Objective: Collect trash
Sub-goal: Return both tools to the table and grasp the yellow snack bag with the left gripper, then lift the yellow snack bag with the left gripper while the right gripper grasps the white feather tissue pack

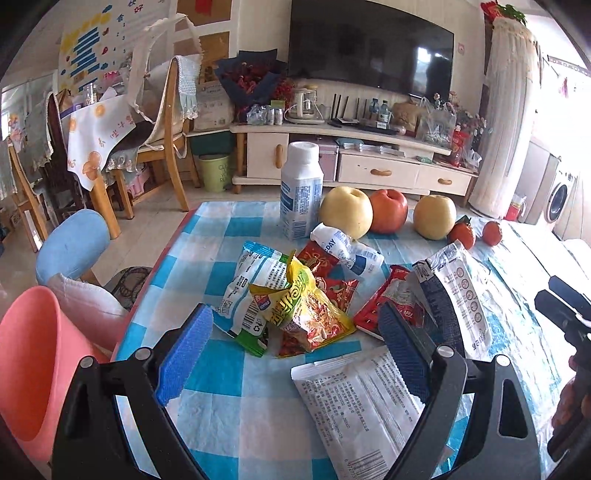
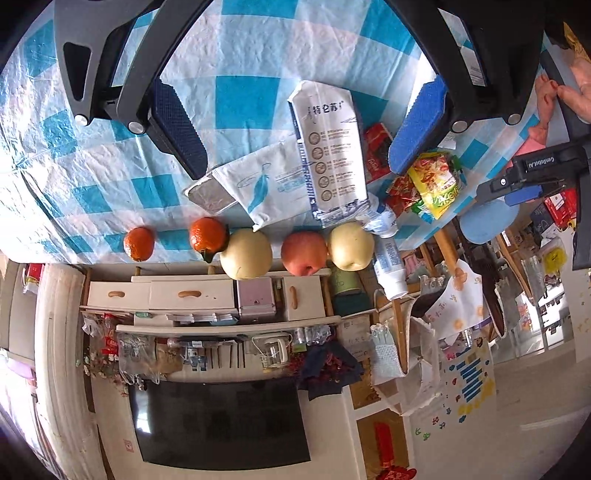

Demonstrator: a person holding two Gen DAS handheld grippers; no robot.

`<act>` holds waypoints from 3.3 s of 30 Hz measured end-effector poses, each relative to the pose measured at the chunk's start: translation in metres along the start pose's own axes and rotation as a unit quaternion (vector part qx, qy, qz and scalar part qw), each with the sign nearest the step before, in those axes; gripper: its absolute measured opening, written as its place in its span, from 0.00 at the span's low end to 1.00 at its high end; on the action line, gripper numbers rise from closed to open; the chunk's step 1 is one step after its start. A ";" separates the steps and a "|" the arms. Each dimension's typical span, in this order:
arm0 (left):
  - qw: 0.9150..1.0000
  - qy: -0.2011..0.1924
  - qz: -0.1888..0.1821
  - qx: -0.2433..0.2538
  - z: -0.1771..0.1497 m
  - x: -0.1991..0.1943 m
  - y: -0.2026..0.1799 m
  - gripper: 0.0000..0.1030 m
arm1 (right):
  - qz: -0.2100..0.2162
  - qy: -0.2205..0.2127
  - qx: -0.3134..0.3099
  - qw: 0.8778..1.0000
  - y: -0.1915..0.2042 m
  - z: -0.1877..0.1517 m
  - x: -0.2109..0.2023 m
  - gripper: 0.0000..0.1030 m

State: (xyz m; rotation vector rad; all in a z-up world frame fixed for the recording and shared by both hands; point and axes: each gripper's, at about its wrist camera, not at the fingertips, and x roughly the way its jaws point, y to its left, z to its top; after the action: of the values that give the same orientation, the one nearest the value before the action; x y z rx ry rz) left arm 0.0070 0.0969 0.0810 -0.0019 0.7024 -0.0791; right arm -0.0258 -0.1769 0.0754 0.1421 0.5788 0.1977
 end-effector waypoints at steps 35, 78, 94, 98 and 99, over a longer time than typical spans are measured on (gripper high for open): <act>0.993 0.092 0.024 -0.064 0.002 0.091 0.004 0.50 | 0.069 0.125 0.013 0.990 -0.061 0.019 0.123 0.70; 0.991 0.065 -0.060 -0.101 -0.007 0.036 0.032 0.32 | 0.177 0.331 -0.051 0.925 0.055 -0.032 0.072 0.74; 0.993 0.026 -0.052 -0.107 -0.007 0.005 0.055 0.32 | 0.131 0.307 0.007 0.942 0.095 -0.036 0.084 0.96; 0.994 0.019 -0.044 -0.100 -0.006 0.000 0.057 0.32 | 0.113 0.292 -0.029 0.949 0.117 -0.040 0.086 0.96; 0.994 0.017 -0.040 -0.098 -0.006 -0.002 0.057 0.32 | 0.111 0.288 -0.039 0.950 0.121 -0.042 0.085 0.96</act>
State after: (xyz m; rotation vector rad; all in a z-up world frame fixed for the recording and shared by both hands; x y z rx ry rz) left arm 0.0055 0.1545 0.0757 -0.2177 0.7415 -0.0870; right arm 0.0031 -0.0372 0.0184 0.0693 1.1380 0.4885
